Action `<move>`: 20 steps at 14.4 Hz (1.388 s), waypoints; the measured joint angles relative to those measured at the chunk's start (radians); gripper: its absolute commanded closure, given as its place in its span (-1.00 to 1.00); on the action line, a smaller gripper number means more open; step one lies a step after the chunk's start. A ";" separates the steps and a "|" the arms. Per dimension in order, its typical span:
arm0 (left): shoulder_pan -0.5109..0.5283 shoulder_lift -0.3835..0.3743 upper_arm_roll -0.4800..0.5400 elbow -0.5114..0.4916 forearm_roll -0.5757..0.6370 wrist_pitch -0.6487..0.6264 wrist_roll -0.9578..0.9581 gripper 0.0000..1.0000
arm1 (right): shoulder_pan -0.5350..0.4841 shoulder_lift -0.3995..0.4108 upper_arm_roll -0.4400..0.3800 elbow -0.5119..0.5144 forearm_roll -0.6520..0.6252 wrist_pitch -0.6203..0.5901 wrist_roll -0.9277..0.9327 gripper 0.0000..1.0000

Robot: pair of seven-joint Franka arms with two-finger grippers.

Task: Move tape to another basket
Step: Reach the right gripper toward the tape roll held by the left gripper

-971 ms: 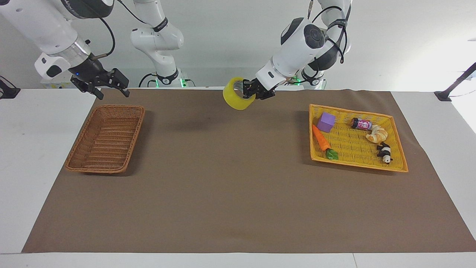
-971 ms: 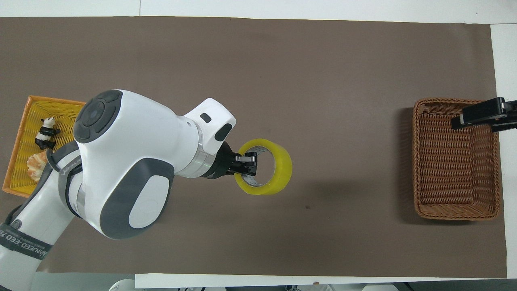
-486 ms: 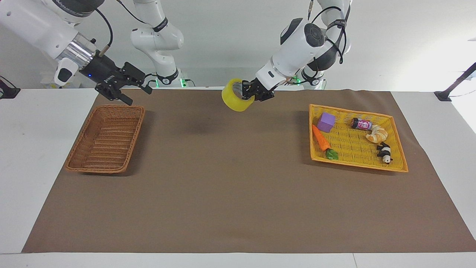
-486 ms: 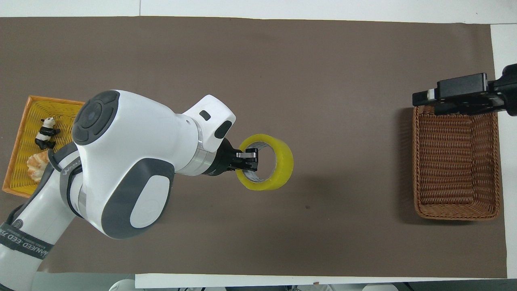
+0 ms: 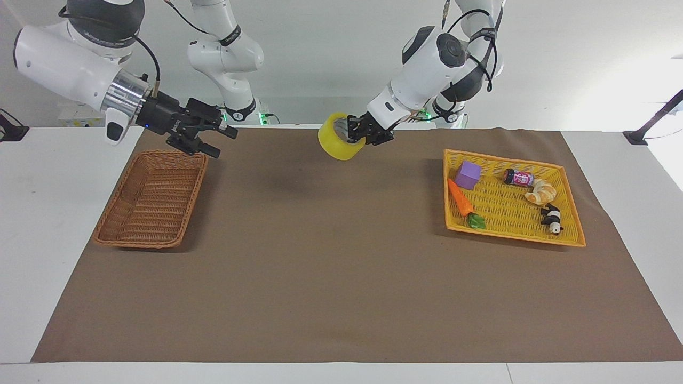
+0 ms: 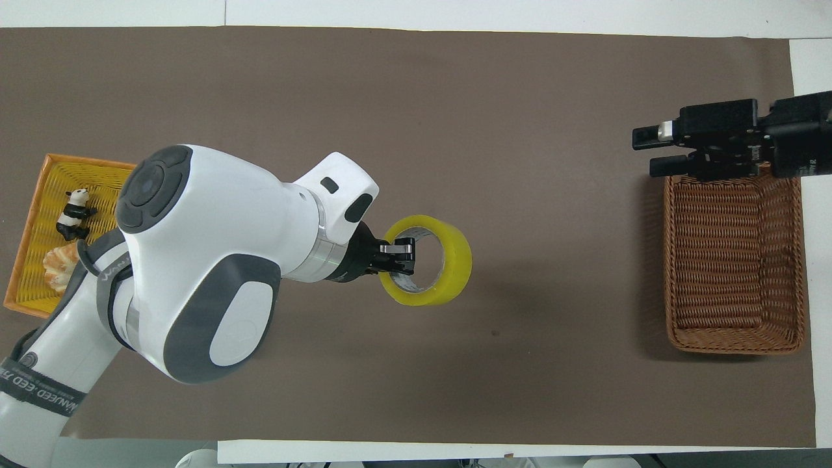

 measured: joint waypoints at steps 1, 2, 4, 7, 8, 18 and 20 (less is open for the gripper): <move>0.000 0.001 0.000 -0.001 0.000 0.003 0.000 1.00 | 0.027 0.010 0.001 -0.003 0.010 0.026 0.000 -1.00; -0.001 0.002 0.000 -0.001 0.000 0.009 0.000 1.00 | 0.062 0.017 0.001 -0.009 0.021 0.059 0.000 -1.00; -0.002 0.002 0.000 -0.001 0.000 0.015 0.000 1.00 | 0.137 0.028 0.003 -0.034 0.061 0.147 0.006 -1.00; -0.003 0.003 0.000 -0.001 0.000 0.015 -0.001 1.00 | 0.231 0.042 0.006 -0.069 0.085 0.256 0.007 -1.00; -0.003 0.003 0.000 -0.001 0.000 0.015 -0.001 1.00 | 0.241 0.043 0.006 -0.074 0.085 0.251 0.007 -1.00; -0.004 0.004 0.001 -0.001 0.000 0.020 -0.002 1.00 | 0.282 -0.008 0.004 -0.179 0.082 0.112 -0.034 -1.00; -0.004 0.004 0.001 -0.001 0.000 0.020 -0.002 1.00 | 0.294 -0.019 0.004 -0.188 0.081 0.112 -0.034 -1.00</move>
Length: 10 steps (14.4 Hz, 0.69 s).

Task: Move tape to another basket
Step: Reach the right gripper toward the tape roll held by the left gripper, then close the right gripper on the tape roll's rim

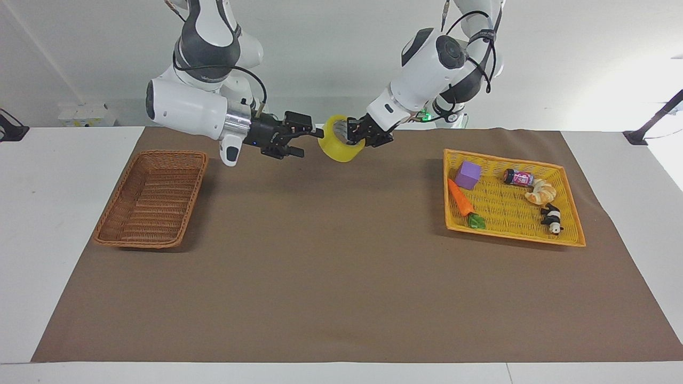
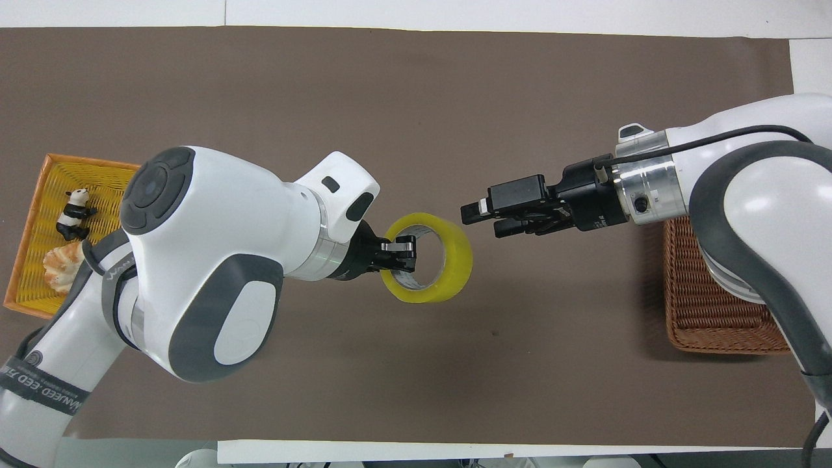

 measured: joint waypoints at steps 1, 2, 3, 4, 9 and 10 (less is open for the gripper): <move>0.000 0.000 0.000 0.000 0.000 0.000 0.000 1.00 | 0.006 -0.006 0.000 -0.002 -0.005 0.000 0.000 -1.00; 0.000 0.000 0.000 0.000 0.000 0.000 0.000 1.00 | 0.010 -0.013 0.000 -0.006 -0.014 0.000 0.000 -1.00; 0.000 0.000 0.000 0.000 0.000 0.000 0.000 1.00 | 0.014 -0.020 0.000 -0.012 -0.022 0.000 0.000 -1.00; 0.000 0.001 0.000 0.000 0.000 0.000 0.000 1.00 | 0.022 -0.026 0.000 -0.021 -0.027 0.000 0.000 -1.00; 0.000 0.001 0.000 0.000 0.000 0.001 -0.001 1.00 | 0.060 -0.037 0.000 -0.047 -0.036 0.035 0.001 -1.00; 0.000 0.001 0.000 0.000 0.000 0.001 -0.001 1.00 | 0.064 -0.037 0.000 -0.048 -0.036 0.037 0.001 -1.00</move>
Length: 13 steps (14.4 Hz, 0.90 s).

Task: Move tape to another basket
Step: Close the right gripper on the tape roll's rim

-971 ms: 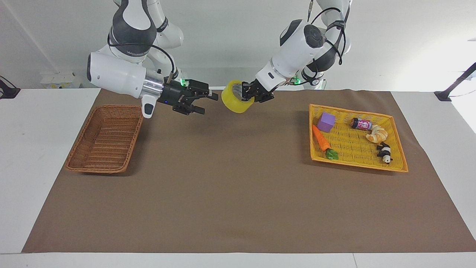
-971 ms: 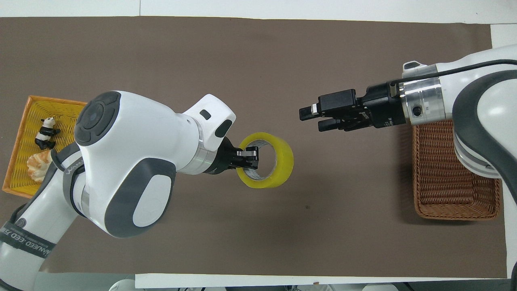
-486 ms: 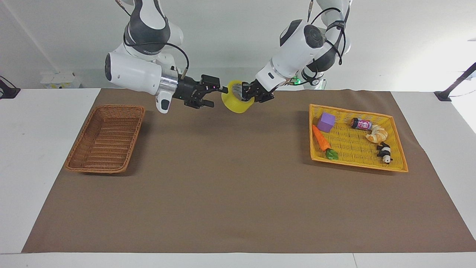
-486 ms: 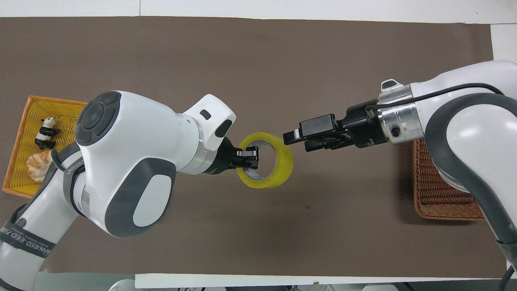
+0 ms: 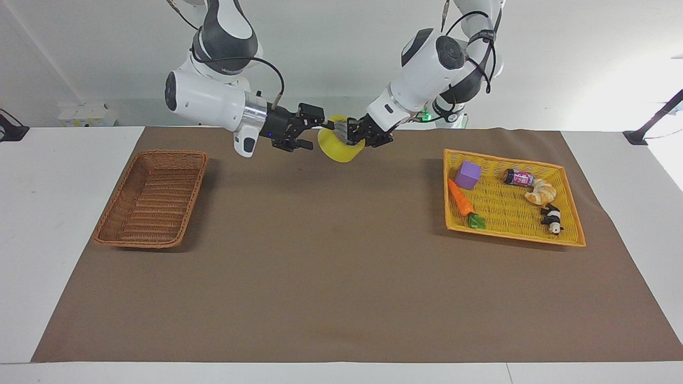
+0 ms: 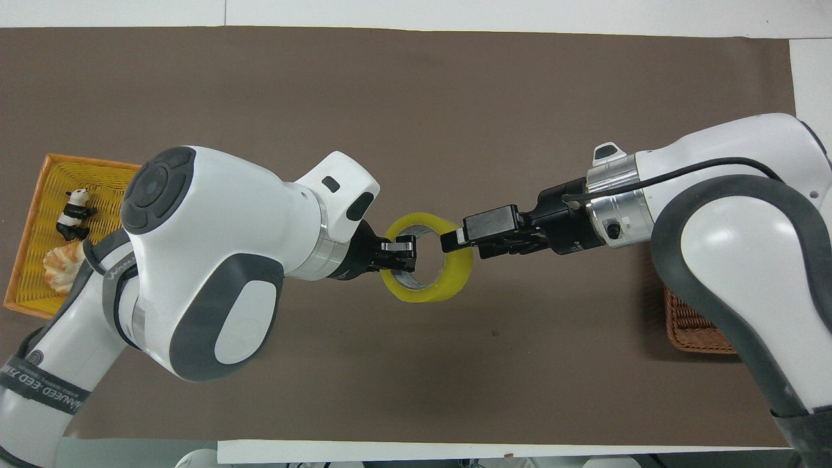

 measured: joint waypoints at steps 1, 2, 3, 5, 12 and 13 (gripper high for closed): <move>0.000 0.000 0.000 0.000 0.000 0.000 0.000 1.00 | 0.003 0.000 0.000 -0.001 0.000 0.001 0.000 -0.95; 0.000 0.000 0.000 0.000 0.000 0.000 0.000 1.00 | 0.006 -0.001 0.000 -0.002 0.000 0.003 0.000 -0.91; 0.000 0.000 0.000 0.000 0.000 0.000 0.000 1.00 | 0.007 -0.001 0.000 -0.003 0.000 0.007 0.000 -0.83; 0.000 0.000 0.000 0.000 0.000 0.000 0.000 1.00 | 0.009 -0.002 0.000 -0.003 0.000 0.014 0.000 -0.45; -0.002 0.003 0.000 -0.003 -0.001 0.001 -0.001 0.99 | 0.012 -0.009 0.000 -0.008 0.000 0.017 0.000 0.96; -0.002 0.003 -0.001 -0.003 -0.001 0.001 -0.001 0.99 | 0.012 -0.010 0.000 -0.009 0.000 0.017 0.000 1.00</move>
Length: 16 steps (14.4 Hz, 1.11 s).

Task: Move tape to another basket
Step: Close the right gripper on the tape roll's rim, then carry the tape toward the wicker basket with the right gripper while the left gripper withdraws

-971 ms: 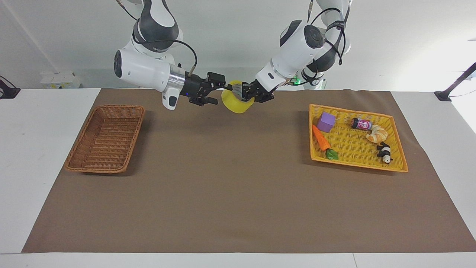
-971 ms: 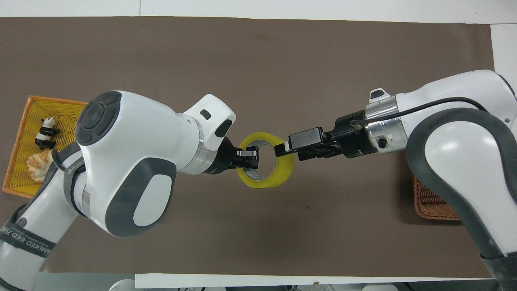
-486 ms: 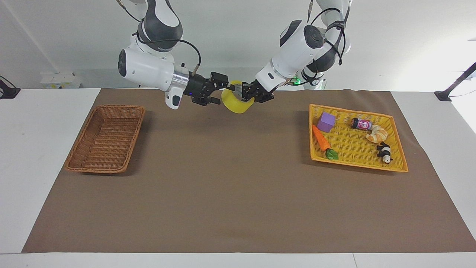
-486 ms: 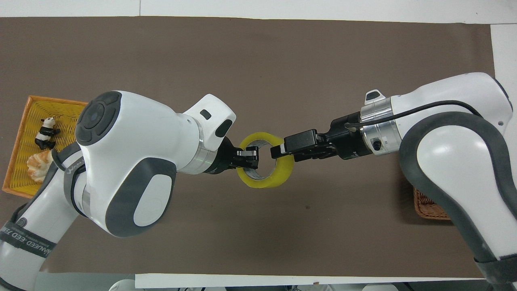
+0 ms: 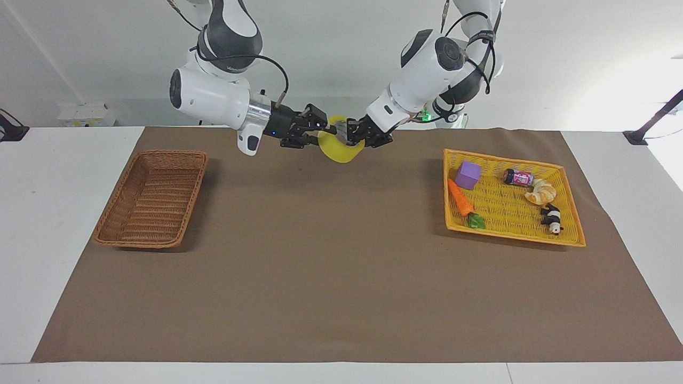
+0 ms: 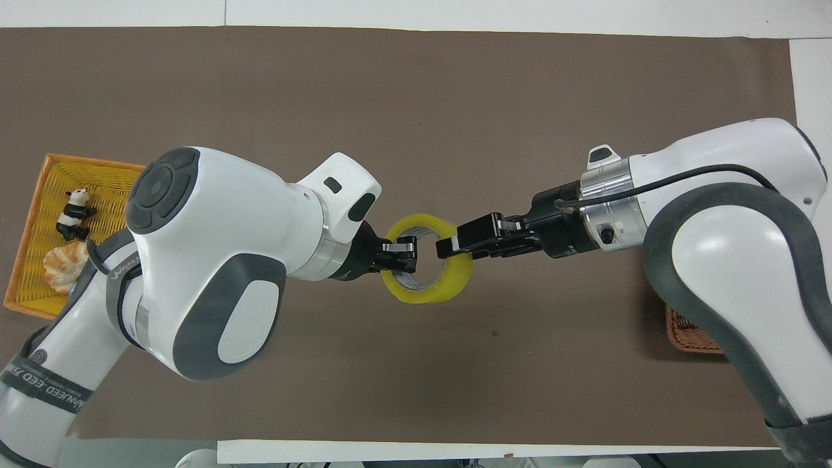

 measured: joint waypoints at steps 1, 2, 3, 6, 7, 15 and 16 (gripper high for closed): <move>0.000 0.000 0.000 0.000 -0.001 0.000 0.000 0.88 | 0.000 -0.001 0.000 -0.001 0.000 0.000 0.000 1.00; 0.000 0.000 0.000 0.001 -0.002 0.000 -0.004 0.14 | 0.000 -0.003 0.000 -0.001 0.000 0.001 0.000 1.00; 0.000 0.000 0.000 0.002 -0.003 0.000 -0.012 -0.90 | 0.000 -0.004 -0.001 -0.001 0.000 0.002 0.000 1.00; 0.000 -0.002 0.007 0.018 -0.002 0.004 -0.027 -0.99 | -0.001 -0.011 -0.002 -0.004 -0.006 0.002 0.000 1.00; 0.001 -0.006 0.012 0.028 -0.002 -0.002 -0.029 -0.99 | -0.001 -0.015 -0.002 -0.005 -0.007 0.002 0.000 1.00; 0.299 -0.079 0.050 0.165 0.354 -0.389 0.153 -0.99 | -0.111 -0.026 -0.005 -0.009 -0.108 -0.056 -0.047 1.00; 0.354 -0.080 0.052 0.168 0.411 -0.392 0.244 -0.99 | -0.169 -0.026 -0.006 -0.009 -0.127 -0.092 -0.081 1.00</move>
